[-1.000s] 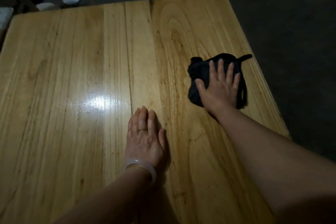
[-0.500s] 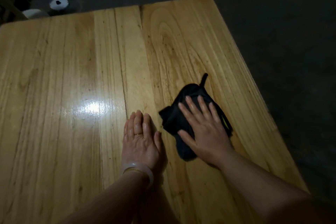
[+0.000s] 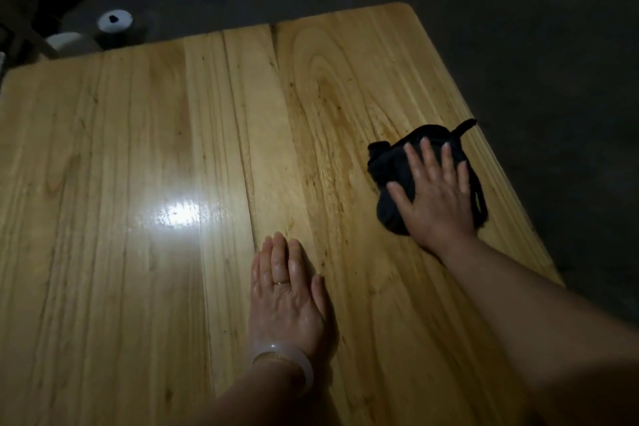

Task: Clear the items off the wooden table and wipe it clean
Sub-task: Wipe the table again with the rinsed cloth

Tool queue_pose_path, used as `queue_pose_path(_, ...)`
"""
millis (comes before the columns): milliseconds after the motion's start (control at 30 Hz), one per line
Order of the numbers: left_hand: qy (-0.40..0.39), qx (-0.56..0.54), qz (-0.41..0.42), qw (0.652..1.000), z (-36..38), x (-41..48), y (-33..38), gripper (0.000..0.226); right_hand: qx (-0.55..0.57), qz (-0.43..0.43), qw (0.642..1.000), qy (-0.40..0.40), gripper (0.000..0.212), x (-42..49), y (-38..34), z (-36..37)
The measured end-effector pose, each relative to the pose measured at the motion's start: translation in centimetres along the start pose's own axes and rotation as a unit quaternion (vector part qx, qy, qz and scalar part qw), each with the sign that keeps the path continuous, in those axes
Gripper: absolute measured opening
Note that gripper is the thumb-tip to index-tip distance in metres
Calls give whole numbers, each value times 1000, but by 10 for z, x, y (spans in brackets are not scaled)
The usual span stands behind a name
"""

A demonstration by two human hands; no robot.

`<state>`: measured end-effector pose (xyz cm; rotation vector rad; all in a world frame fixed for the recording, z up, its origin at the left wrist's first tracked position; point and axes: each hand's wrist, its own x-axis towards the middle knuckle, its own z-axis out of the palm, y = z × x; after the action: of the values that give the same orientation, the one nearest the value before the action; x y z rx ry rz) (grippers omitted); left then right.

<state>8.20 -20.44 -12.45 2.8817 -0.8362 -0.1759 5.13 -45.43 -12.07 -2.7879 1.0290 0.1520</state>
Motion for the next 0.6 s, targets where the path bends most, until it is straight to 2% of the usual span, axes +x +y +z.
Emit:
queue_pose_path(200,12,11,-12,1000,-1,3,2,60,4,-2,1000,-10,73,70,-39,-7)
queue_pose_path(300,-13,0,-26,1000,-3,2,5,59,6,-48,999,-21,73,78,-63,-8)
queue_pose_path(467,-41,8,-11,999,-2,0,-3,59,-1,-196,979,-49,71,42,-94,-6)
queue_pose_path(600,-4,-119,-17,993,-20,6,-9,53,5,-324,943,-76,70,-9,-64,-8)
